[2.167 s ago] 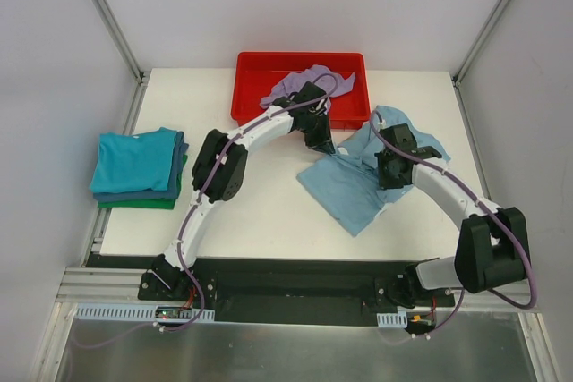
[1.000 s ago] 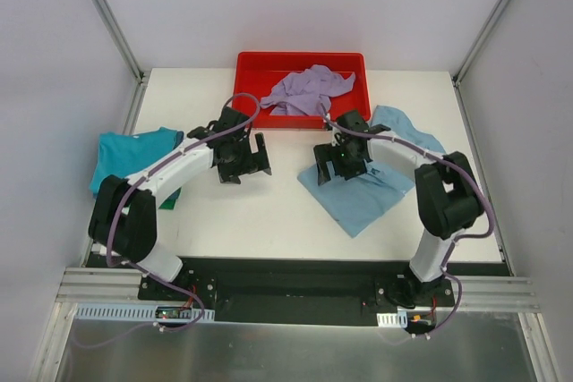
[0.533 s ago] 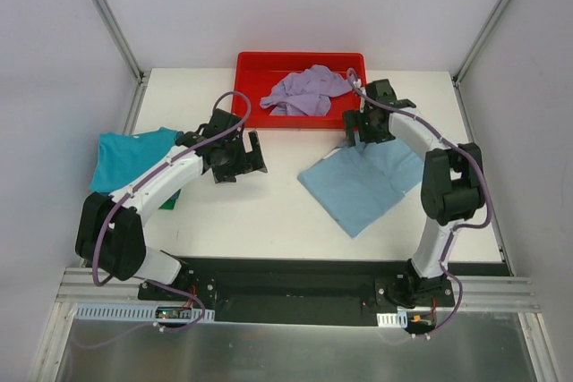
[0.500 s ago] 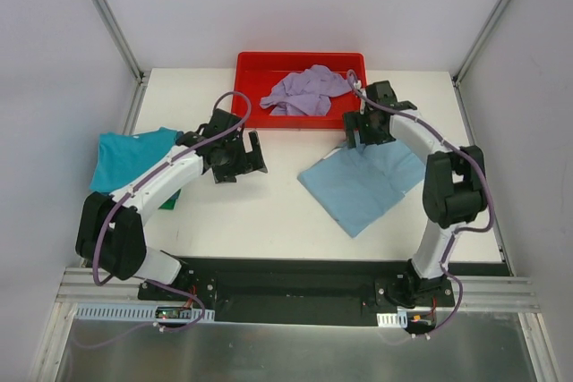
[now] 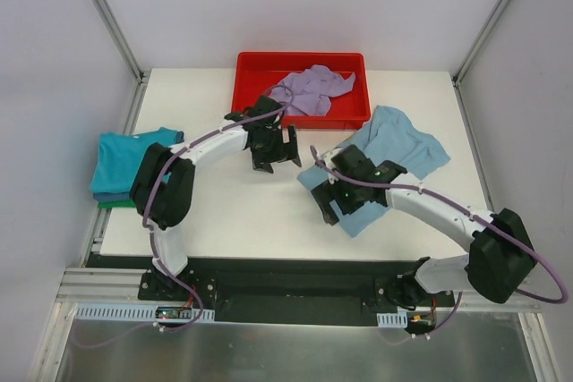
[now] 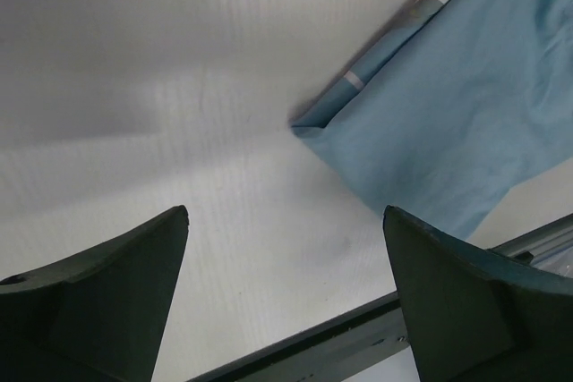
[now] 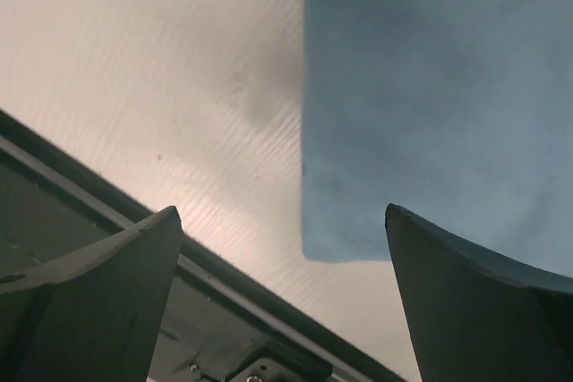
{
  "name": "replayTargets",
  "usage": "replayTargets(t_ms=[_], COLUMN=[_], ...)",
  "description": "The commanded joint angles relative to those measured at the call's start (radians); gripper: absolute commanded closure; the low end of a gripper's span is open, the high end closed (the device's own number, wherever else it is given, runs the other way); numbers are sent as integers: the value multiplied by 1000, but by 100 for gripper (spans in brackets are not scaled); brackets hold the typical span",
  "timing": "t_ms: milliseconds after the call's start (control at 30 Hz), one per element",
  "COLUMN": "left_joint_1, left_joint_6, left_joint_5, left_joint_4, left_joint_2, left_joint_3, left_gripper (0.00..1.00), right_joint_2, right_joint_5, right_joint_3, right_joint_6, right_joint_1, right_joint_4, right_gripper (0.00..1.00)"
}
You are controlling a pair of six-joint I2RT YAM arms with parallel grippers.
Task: Fold and stack the t-shirts
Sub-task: Fold the folded rectangular tshirt in 1/3 of the way, then grab one side of the 2/3 rectangular tshirt with both arms
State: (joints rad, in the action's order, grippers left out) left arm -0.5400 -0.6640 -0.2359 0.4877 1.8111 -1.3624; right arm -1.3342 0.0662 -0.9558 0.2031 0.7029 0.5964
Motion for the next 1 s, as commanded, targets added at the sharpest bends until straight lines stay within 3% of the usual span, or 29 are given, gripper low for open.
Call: replayTargets(t_ms=[0,133,367,533,667,833,967], left_joint_1=[-72,-92,-98,-100,-100,-101,-103], left_joint_6=[24,12,-19,-23,-31,-36,-34], left_joint_5=[-51,-83,-49,-43,-55,-68,-65], left_joint_4=[3,5,5,5,5,5,5], left_joint_2=[115,203,271,303,326,350,370], left_joint_3=[-131,-181,-173,-170,-176,-181,-184], left_gripper=[12,21,42,49,63,75,95], right_joint_2=[7,-16,-78,-108,-141,-194,-201], right_joint_5=[29,49,0,-23,-42,-114,-120], right_joint_3=[72,94,106,135,141,138,160], right_joint_6=[-47,-53,-114,-133,-152,-202,-249], right_joint_1=[76,99,133,138,138,138,138], right_joint_4=[88,68,48,28,16,51,34], right_gripper=[2,1,12,19,23,44,59])
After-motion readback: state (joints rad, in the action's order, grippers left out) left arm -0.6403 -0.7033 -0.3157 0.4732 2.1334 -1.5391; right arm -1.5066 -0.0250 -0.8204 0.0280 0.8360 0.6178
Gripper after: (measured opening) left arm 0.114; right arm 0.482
